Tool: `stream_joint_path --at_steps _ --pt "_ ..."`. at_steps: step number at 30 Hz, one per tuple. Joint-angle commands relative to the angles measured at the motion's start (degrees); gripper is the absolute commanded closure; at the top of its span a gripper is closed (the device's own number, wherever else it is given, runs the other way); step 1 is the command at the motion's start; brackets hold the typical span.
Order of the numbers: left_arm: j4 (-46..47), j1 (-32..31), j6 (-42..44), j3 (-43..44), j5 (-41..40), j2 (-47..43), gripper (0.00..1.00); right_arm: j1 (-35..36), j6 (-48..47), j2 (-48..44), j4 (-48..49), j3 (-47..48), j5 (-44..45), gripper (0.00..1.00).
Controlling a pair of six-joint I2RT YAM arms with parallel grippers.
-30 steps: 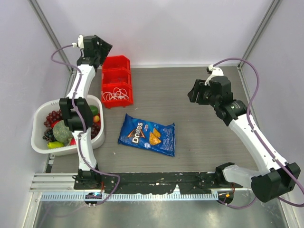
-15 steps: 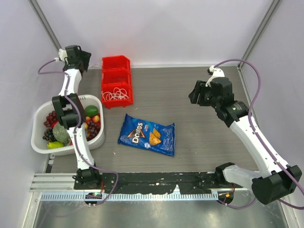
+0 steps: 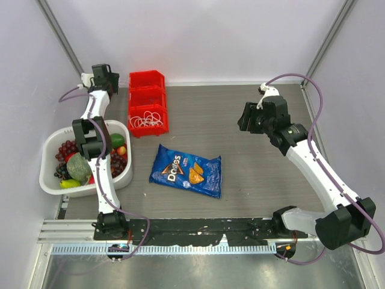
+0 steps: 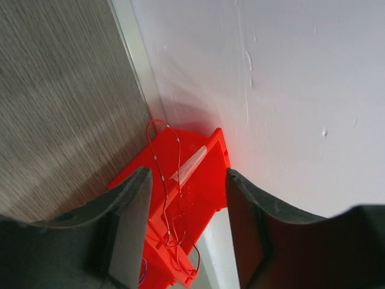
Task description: Untangle the cables
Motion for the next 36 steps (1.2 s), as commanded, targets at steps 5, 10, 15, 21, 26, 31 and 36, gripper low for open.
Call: stream_joint_path --at_steps 5,10,15,21,26,31,36 --pt "3.7 -0.8 -3.7 2.1 -2.7 1.4 0.69 -0.6 -1.3 0.9 0.8 3.3 1.4 0.40" --pt "3.5 -0.9 0.0 6.2 -1.4 3.2 0.82 -0.7 -1.2 1.1 0.8 3.0 1.6 0.40" --pt "3.4 -1.8 7.8 8.7 0.4 3.2 1.00 -0.8 -1.2 1.3 0.9 3.1 1.8 0.40" --pt "-2.3 -4.7 24.3 13.9 2.8 3.9 1.00 -0.9 -1.1 0.6 0.8 2.5 1.9 0.40" --pt "-3.8 -8.1 30.6 14.8 5.3 5.2 1.00 -0.9 -1.1 -0.1 0.9 1.9 2.1 0.40" --pt "-4.6 -11.2 28.0 15.9 6.6 8.0 1.00 -1.0 -0.9 -1.0 0.8 1.1 2.0 0.40" --pt "-4.4 -11.0 23.0 18.3 7.3 11.3 1.00 -1.1 -1.2 -1.7 0.5 0.5 2.2 0.40"
